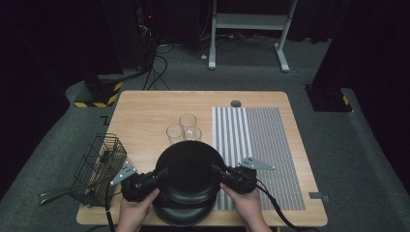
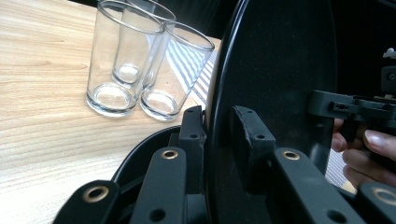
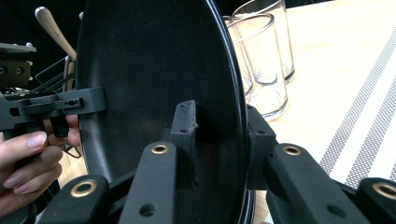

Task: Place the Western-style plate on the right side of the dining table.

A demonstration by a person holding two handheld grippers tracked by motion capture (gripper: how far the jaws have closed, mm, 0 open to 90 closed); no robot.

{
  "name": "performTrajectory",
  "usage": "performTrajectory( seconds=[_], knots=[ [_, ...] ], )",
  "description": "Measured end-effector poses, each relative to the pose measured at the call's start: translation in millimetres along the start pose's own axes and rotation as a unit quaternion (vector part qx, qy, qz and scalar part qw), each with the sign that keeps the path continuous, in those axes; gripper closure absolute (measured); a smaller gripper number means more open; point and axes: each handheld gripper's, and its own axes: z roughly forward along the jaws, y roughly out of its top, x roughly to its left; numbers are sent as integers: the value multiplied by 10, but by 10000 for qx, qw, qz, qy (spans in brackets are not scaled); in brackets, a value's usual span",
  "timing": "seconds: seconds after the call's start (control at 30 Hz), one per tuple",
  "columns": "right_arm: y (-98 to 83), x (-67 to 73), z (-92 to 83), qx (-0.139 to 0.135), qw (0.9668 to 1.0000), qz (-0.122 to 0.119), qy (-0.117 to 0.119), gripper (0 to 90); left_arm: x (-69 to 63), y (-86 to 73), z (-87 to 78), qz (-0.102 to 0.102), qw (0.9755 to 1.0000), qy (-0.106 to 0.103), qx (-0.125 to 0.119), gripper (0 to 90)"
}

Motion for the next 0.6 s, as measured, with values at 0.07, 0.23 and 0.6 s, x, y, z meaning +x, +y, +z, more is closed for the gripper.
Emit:
performTrajectory(
  seconds=[0.07, 0.23, 0.6],
  knots=[
    [1, -7, -15, -20, 10000, 4, -5, 710, -14, 14, 9, 7, 10000, -13, 9, 746],
    [30, -19, -73, -93, 10000, 13, 3, 711, -81, 95, 33, 86, 9999, -34, 47, 747],
    [100, -91, -231, -340, 9994, 73, 53, 726, -199, 231, 174, 133, 9998, -97, 99, 732]
  ],
)
